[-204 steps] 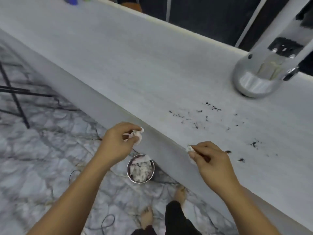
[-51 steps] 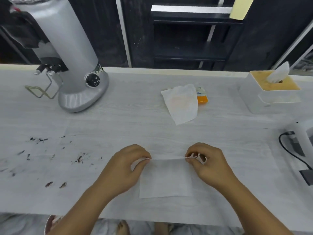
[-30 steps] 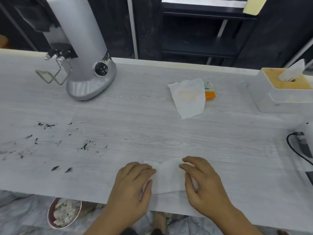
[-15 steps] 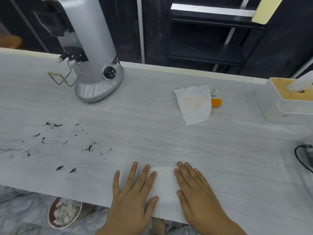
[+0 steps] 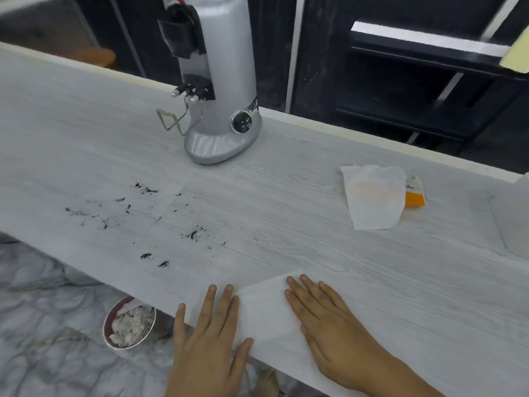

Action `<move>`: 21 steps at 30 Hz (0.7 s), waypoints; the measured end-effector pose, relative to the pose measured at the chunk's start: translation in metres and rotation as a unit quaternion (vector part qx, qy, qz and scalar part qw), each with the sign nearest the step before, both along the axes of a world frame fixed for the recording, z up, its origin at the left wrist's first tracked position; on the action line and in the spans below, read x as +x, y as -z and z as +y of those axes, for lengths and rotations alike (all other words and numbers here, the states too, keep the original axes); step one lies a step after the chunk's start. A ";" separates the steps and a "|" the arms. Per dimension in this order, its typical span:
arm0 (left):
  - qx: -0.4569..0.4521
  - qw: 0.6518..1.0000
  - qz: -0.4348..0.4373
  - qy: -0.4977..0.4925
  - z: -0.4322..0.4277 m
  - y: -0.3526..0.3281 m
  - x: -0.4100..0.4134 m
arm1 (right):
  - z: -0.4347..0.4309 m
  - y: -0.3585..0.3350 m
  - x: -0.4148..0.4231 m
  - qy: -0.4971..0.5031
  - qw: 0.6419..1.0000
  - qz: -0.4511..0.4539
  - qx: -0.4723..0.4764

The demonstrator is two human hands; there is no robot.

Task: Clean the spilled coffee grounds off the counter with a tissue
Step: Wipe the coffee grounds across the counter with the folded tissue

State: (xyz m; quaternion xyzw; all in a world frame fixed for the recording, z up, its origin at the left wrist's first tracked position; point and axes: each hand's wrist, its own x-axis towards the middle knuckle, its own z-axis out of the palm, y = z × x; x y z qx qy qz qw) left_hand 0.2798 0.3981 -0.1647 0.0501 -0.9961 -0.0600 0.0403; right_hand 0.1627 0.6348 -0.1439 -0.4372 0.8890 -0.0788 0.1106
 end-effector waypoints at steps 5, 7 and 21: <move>0.042 0.996 0.063 -0.048 -0.008 0.002 0.012 | -0.034 -0.005 -0.020 -0.100 0.995 -0.018 0.003; 0.055 0.993 0.099 -0.019 -0.008 0.007 0.012 | -0.041 -0.004 -0.027 -0.116 0.993 -0.013 0.015; 0.107 0.979 0.147 -0.092 0.053 0.012 -0.002 | -0.011 -0.019 -0.104 -0.271 0.961 0.005 0.051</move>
